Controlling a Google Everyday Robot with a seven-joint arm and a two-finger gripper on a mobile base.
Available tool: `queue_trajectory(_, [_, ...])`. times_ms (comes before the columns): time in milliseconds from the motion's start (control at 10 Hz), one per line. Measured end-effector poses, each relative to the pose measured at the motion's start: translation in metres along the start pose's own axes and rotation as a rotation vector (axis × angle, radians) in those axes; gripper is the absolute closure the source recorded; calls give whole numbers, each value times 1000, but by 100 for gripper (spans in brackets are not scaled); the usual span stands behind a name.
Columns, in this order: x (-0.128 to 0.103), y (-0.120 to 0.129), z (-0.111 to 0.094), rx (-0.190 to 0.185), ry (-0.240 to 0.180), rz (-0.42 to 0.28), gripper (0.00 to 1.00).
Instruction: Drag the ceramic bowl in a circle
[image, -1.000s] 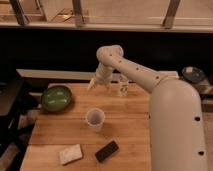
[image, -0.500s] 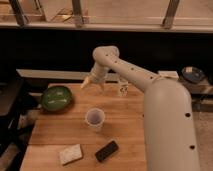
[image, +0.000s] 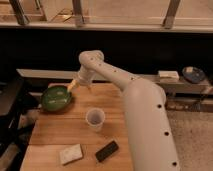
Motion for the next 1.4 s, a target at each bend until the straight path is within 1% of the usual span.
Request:
queue_trajectory(100, [-2,7,9,-8,9,-13,20])
queue_trajectory(200, [-4,17,22,-21,28,-32,20])
queue_trajectory(400, [-5,29,38,-39,56,-56,20])
queue_trajectory(600, [-4,39,60,-49,105,-84,20])
queue_trajectory(700, [-4,39,62,-49,110,-87,20])
queue_trajectory(800, [-3,40,77,-52,148,-93,26])
queue_trajectory(900, [-2,38,81,-46,165,-93,39])
queue_trajectory(1000, [-2,36,81,-42,172,-95,47])
queue_trajectory(1100, [-1,31,81,-35,178,-91,59])
queue_trajectory(1300, [0,25,78,-25,185,-85,76])
queue_trajectory(1400, [3,19,73,-15,189,-77,87])
